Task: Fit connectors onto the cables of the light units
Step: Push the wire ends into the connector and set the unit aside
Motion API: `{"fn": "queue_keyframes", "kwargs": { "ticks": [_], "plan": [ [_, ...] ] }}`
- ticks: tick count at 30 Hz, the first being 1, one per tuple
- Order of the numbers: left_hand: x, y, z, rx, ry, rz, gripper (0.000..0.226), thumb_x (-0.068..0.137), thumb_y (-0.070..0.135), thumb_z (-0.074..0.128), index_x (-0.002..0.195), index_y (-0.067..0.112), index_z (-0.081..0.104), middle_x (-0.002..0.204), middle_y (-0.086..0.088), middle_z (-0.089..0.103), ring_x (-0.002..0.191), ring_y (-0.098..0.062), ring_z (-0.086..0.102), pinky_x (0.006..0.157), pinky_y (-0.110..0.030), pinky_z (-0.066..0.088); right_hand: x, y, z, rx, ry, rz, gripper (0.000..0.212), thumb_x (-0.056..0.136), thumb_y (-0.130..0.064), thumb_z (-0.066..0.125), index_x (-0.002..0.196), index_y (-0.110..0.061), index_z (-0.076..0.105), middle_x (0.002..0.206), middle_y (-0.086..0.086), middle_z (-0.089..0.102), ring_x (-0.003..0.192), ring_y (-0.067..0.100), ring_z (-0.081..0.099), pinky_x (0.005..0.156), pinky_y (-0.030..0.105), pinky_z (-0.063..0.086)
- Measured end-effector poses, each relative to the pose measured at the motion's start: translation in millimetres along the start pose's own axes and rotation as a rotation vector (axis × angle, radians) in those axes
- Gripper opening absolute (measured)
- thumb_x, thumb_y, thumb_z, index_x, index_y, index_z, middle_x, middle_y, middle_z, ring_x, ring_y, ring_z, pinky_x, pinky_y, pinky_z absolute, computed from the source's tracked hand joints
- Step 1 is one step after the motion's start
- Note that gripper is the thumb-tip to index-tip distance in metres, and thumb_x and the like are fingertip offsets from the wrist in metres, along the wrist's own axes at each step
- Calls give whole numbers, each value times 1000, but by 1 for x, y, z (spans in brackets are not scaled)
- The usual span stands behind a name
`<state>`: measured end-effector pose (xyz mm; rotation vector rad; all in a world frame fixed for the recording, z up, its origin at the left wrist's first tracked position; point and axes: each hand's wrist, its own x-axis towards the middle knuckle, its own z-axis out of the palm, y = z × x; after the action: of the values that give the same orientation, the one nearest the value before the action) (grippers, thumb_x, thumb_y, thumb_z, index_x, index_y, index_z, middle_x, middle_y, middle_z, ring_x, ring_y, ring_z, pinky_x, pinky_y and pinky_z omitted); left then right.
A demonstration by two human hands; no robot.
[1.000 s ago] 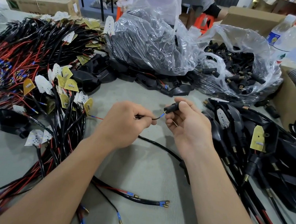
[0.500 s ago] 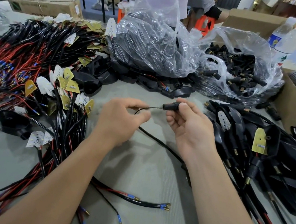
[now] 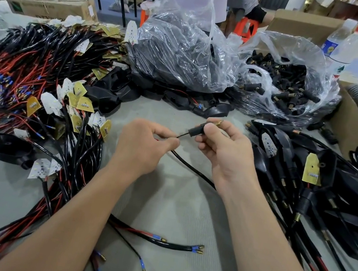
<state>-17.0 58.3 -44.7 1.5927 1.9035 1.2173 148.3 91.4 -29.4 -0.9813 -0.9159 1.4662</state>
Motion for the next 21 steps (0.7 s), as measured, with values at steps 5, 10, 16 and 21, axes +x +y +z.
{"fn": "queue_keyframes", "kwargs": {
  "ticks": [5, 10, 16, 21],
  "plan": [
    [-3, 2, 1, 12, -69, 58, 9, 79, 30, 84, 72, 34, 79, 46, 24, 55, 43, 2, 48, 46, -9, 34, -3, 3, 2, -162, -53, 33, 8, 94, -2, 64, 96, -9, 68, 78, 8, 70, 65, 19, 63, 62, 25, 52],
    [-2, 0, 1, 3, -71, 58, 10, 75, 33, 87, 75, 37, 78, 51, 21, 60, 42, 1, 49, 45, -9, 33, -2, -2, 2, -91, 33, 27, 27, 102, -20, 57, 83, -7, 72, 78, 14, 74, 60, 19, 61, 57, 26, 51],
    [-7, 9, 5, -118, -83, 167, 39, 69, 38, 81, 105, 47, 74, 86, 24, 74, 73, 3, 64, 65, -7, 43, -4, 3, 6, -385, 102, -236, 24, 90, -31, 65, 72, -23, 79, 67, 6, 74, 60, 22, 71, 66, 42, 60],
    [-7, 7, 8, -190, -72, 153, 42, 82, 19, 75, 91, 60, 72, 84, 31, 74, 82, 8, 71, 76, -9, 53, -8, -3, 10, -338, 197, -404, 24, 91, -32, 67, 72, -22, 79, 64, 4, 73, 61, 21, 70, 62, 39, 56]
  ]
}}
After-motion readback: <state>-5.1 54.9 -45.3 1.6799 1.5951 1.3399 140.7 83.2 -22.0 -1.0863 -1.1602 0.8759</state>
